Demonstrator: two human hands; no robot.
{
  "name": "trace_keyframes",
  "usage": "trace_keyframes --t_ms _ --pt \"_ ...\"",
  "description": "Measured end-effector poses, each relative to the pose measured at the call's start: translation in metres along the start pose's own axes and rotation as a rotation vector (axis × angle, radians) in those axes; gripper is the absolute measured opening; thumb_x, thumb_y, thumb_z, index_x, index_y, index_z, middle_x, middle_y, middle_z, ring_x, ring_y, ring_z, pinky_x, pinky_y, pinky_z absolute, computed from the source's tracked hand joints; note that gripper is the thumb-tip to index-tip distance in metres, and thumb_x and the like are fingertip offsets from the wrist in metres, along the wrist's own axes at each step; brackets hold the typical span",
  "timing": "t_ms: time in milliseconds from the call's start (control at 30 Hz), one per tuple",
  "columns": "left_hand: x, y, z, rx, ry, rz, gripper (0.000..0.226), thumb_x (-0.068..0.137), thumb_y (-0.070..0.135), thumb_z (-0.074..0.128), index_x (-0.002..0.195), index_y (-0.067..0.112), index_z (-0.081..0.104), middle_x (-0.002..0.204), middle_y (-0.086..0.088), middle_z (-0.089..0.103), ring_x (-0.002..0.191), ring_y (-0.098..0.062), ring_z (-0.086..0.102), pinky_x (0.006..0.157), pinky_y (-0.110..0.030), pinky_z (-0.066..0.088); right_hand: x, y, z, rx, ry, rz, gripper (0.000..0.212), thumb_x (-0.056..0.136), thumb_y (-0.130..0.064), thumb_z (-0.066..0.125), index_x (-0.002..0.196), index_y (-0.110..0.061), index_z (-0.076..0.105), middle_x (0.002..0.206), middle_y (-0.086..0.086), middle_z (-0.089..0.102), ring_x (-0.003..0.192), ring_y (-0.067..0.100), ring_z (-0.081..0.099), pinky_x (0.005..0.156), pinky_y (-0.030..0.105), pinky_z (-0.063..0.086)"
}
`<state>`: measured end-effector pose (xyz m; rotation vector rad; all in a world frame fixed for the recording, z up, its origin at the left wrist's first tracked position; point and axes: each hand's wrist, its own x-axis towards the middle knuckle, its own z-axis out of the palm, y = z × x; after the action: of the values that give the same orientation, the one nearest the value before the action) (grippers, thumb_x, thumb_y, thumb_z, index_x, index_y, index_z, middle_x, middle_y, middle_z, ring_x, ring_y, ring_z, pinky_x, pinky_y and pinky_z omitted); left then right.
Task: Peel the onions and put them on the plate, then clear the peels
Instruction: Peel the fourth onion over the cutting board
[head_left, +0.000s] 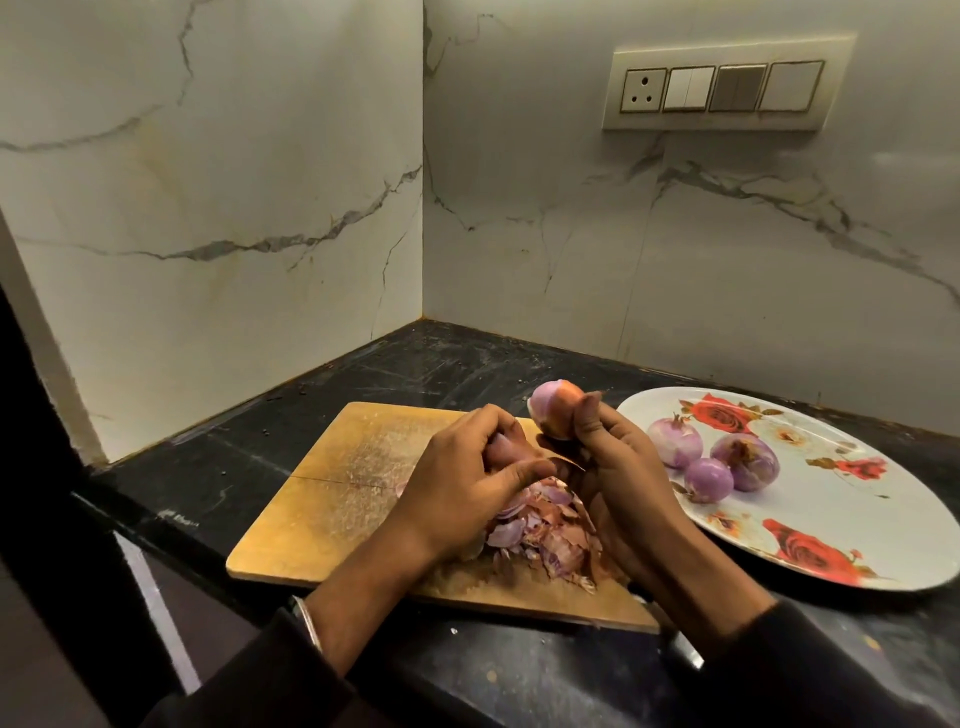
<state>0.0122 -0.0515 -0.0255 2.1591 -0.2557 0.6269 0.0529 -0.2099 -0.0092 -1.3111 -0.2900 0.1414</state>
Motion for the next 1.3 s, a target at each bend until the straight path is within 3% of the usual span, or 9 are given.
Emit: trace_keyframes --t_ms 67,133,267,367,467,733,933,1033,1300 --pt "0.0 -0.001 0.0 0.009 0.03 0.021 0.062 0.08 0.081 0.045 0.092 0.023 0.064 0.087 0.01 0.063 0.081 -0.007 0.06 0.07 -0.032 0.052 0.0 0.0 -0.001 0.036 -0.027 0.003 0.053 0.08 -0.046 0.059 0.122 -0.015 0.067 0.115 0.008 0.075 0.108 0.023 0.071 0.086 0.036 0.059" --pt "0.0 -0.003 -0.002 -0.012 0.134 0.013 0.061 0.088 0.075 0.04 0.092 0.02 0.066 0.087 0.009 0.065 0.083 -0.007 0.062 0.072 -0.034 0.053 0.0 0.0 -0.002 0.038 -0.065 0.0 0.047 0.083 -0.038 0.06 0.124 -0.016 0.066 0.114 0.006 0.076 0.108 0.024 0.072 0.085 0.032 0.058" --pt "0.001 -0.001 -0.006 -0.188 0.154 -0.106 0.049 0.083 0.061 0.054 0.117 0.028 0.066 0.105 0.013 0.071 0.098 0.002 0.066 0.082 -0.023 0.058 -0.002 0.002 0.001 0.081 -0.166 0.028 0.042 0.087 -0.024 0.061 0.128 -0.016 0.064 0.117 0.007 0.075 0.111 0.026 0.071 0.09 0.037 0.059" --pt "0.002 0.0 -0.007 -0.304 0.104 -0.132 0.031 0.087 0.04 0.063 0.118 0.037 0.064 0.113 0.012 0.072 0.104 0.001 0.067 0.085 -0.023 0.058 -0.004 0.004 0.002 0.108 -0.195 0.032 0.042 0.087 -0.018 0.064 0.129 -0.017 0.064 0.124 0.009 0.071 0.112 0.03 0.07 0.091 0.045 0.058" --pt "0.002 -0.002 -0.009 -0.357 0.152 -0.158 0.033 0.092 0.017 0.066 0.124 0.026 0.068 0.113 0.009 0.074 0.105 -0.005 0.07 0.086 -0.027 0.059 -0.002 0.005 -0.001 0.034 -0.182 0.001 0.039 0.09 -0.019 0.064 0.128 -0.022 0.065 0.126 0.006 0.07 0.113 0.027 0.07 0.09 0.042 0.058" --pt "0.001 -0.002 -0.01 -0.271 0.233 -0.125 0.033 0.097 0.015 0.061 0.128 0.024 0.066 0.116 0.012 0.072 0.097 0.0 0.07 0.082 -0.025 0.06 -0.005 0.007 0.006 -0.226 -0.191 -0.1 0.059 0.086 -0.036 0.072 0.142 -0.031 0.056 0.126 0.005 0.07 0.108 0.019 0.072 0.091 0.04 0.059" --pt "-0.002 0.0 -0.007 -0.18 0.197 -0.054 0.038 0.1 0.014 0.057 0.136 0.02 0.061 0.124 0.013 0.066 0.113 0.004 0.062 0.09 -0.022 0.057 -0.007 0.005 0.004 -0.251 -0.11 -0.185 0.055 0.073 -0.031 0.083 0.125 -0.025 0.065 0.112 0.01 0.072 0.094 0.021 0.076 0.08 0.037 0.062" --pt "-0.002 -0.001 -0.007 -0.171 0.196 -0.052 0.036 0.099 0.011 0.058 0.134 0.02 0.062 0.123 0.01 0.067 0.112 0.004 0.062 0.089 -0.022 0.057 -0.007 0.006 0.003 -0.339 -0.112 -0.217 0.061 0.063 -0.034 0.087 0.118 -0.026 0.063 0.111 0.006 0.071 0.094 0.019 0.075 0.079 0.037 0.063" --pt "0.0 -0.004 -0.008 -0.256 0.211 -0.094 0.032 0.099 0.004 0.056 0.122 0.023 0.068 0.112 0.012 0.071 0.104 0.0 0.068 0.084 -0.027 0.06 -0.008 0.006 0.003 -0.31 -0.141 -0.248 0.059 0.063 -0.022 0.088 0.117 -0.02 0.064 0.114 0.004 0.07 0.095 0.018 0.076 0.079 0.036 0.063"
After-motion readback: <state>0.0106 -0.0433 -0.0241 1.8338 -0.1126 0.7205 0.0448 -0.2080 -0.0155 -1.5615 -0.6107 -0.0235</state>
